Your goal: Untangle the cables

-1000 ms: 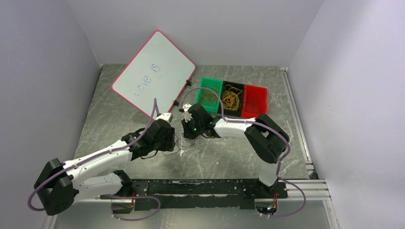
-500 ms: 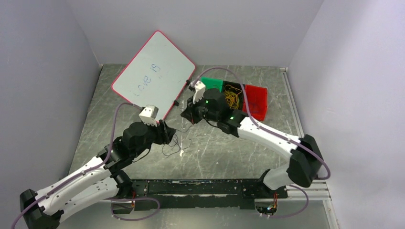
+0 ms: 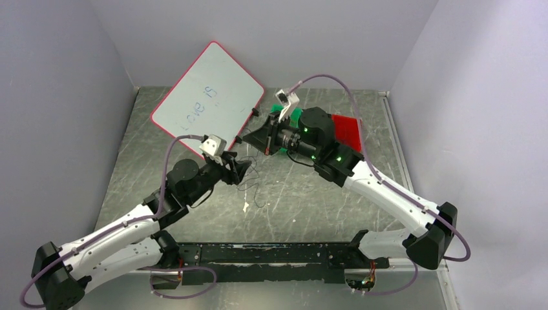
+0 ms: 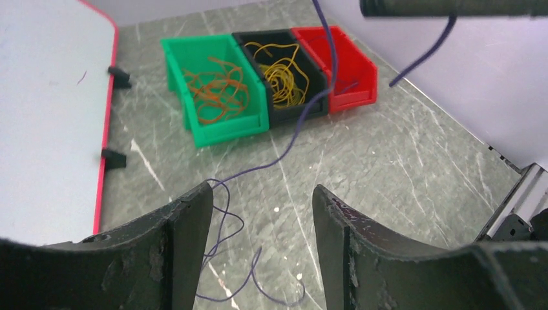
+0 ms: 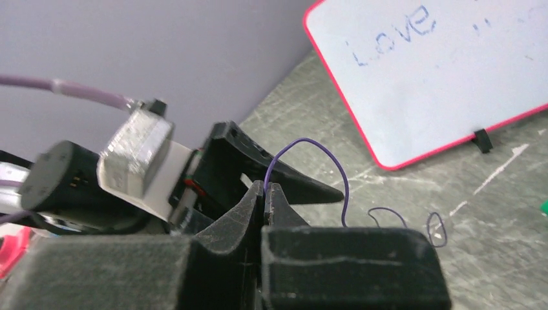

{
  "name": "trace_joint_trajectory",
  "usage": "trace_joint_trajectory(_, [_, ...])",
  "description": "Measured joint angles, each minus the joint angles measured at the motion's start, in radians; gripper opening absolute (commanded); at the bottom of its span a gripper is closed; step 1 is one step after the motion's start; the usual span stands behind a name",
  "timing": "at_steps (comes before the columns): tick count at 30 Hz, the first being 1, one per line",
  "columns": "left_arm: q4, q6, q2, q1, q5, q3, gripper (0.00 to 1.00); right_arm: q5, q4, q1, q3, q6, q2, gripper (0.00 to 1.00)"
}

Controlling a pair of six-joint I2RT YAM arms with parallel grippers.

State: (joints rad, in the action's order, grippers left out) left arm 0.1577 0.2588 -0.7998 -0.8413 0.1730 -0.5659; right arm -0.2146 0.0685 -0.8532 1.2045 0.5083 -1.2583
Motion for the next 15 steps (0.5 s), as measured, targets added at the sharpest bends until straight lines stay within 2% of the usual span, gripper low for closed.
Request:
trace_joint_trajectory(8, [0.111, -0.098, -0.063, 0.000, -0.130, -0.033, 0.66, -0.030, 0.012, 0.000, 0.079, 0.061, 0.000, 0.00])
trace_joint_trajectory(15, [0.191, -0.128, -0.130, 0.000, -0.165, -0.055, 0.64, -0.069, 0.012, -0.001, 0.092, 0.105, -0.001, 0.00])
